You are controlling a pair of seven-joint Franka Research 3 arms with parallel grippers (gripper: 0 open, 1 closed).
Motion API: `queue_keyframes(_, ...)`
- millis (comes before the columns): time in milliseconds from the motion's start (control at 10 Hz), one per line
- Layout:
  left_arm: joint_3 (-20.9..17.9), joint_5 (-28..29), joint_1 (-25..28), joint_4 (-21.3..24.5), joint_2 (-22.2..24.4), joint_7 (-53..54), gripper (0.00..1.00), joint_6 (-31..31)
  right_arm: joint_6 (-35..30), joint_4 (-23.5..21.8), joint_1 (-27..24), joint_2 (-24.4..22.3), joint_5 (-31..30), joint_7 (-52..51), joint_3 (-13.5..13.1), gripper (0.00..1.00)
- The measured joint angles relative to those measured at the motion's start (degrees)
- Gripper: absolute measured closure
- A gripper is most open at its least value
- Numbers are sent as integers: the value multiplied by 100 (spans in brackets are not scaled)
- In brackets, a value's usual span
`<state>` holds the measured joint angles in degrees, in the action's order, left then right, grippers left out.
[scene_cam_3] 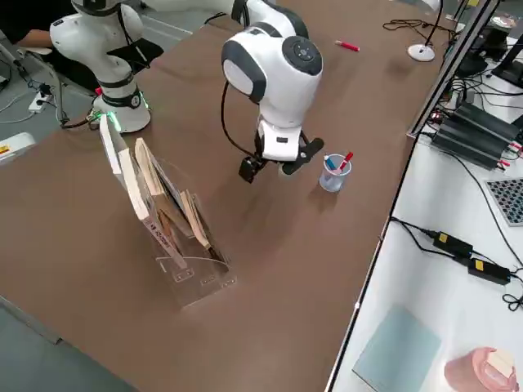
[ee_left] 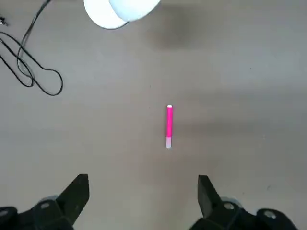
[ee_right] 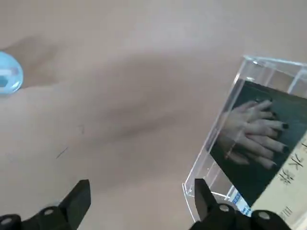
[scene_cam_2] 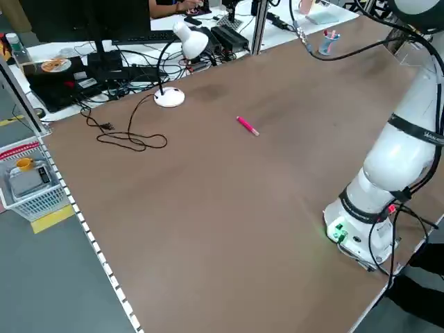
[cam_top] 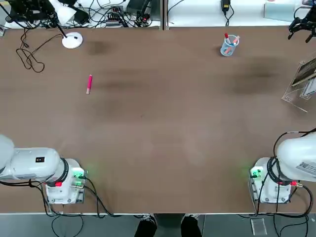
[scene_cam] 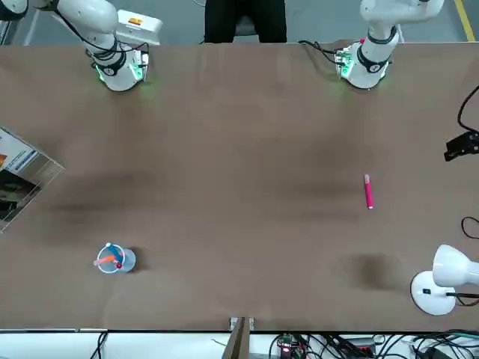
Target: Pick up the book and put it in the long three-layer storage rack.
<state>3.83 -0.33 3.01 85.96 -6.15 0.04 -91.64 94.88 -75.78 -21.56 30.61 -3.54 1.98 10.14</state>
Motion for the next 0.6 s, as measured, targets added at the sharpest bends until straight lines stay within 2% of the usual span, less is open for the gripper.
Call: queue_keyframes(600,-23,0,52,-120,5,0,0,205,102,144,525,-9,0,-145,36,4)
